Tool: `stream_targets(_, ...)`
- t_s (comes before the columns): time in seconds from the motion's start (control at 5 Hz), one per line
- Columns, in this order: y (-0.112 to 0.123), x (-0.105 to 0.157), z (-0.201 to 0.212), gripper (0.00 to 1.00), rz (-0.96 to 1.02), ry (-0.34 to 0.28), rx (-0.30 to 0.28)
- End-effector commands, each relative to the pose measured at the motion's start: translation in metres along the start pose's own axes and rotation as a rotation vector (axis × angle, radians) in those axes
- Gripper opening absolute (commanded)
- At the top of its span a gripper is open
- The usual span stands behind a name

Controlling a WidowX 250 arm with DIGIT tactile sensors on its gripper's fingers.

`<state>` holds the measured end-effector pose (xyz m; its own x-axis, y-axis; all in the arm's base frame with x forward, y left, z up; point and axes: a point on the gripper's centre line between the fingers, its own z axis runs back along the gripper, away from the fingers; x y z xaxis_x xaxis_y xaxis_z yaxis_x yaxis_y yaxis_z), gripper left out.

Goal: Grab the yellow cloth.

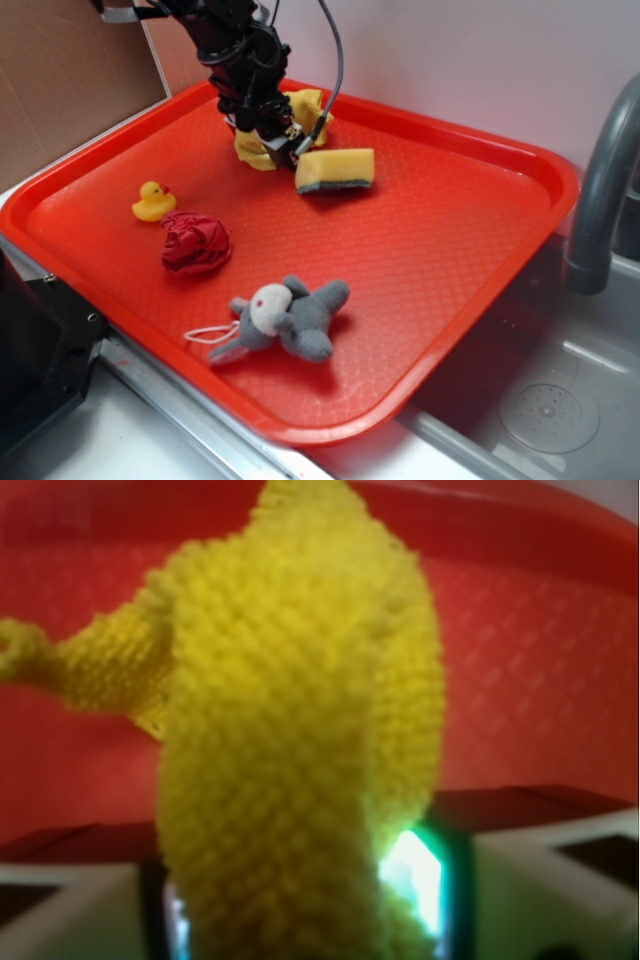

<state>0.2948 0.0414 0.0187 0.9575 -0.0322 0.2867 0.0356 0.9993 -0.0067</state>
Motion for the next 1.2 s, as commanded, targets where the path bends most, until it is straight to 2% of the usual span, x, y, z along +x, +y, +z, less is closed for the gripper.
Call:
stream_targets(0.0, -0.007, 0.007, 0.057, 0.0, 0.078, 0.119, 0.083)
stream_targets(0.2, -0.02, -0.004, 0.102, 0.0, 0.117, 0.167, 0.1)
stream_targets(0.4, -0.036, -0.023, 0.152, 0.0, 0.11, 0.21, 0.055)
stream_targets(0.6, -0.048, -0.041, 0.185, 0.0, 0.086, 0.252, -0.036)
stream_targets(0.8, -0.061, -0.058, 0.205, 0.0, 0.087, 0.227, -0.003)
stream_targets(1.0, -0.07, -0.062, 0.198, 0.0, 0.068, 0.222, 0.033)
